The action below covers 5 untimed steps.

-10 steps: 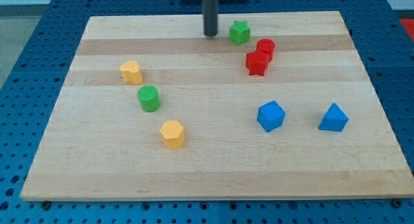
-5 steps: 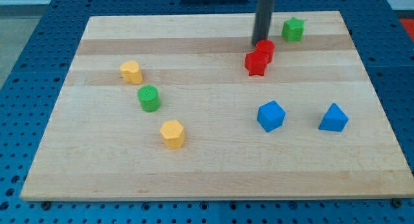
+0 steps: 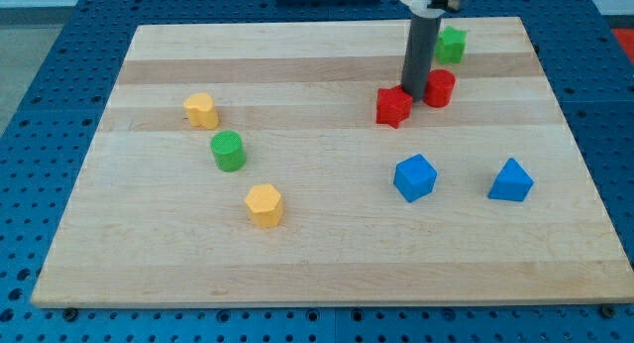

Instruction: Arrange the red blocks and green star in a diagonal line

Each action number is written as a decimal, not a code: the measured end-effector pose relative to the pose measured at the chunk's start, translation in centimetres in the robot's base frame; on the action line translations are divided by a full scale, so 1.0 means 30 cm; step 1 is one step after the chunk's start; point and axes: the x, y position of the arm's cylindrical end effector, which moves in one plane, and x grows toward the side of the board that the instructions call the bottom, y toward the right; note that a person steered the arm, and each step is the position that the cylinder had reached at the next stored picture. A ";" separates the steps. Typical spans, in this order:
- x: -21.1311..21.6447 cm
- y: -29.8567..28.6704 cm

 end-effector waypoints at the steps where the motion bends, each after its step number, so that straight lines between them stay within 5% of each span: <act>1: -0.023 -0.039; 3: 0.160 -0.037; 5: 0.159 0.391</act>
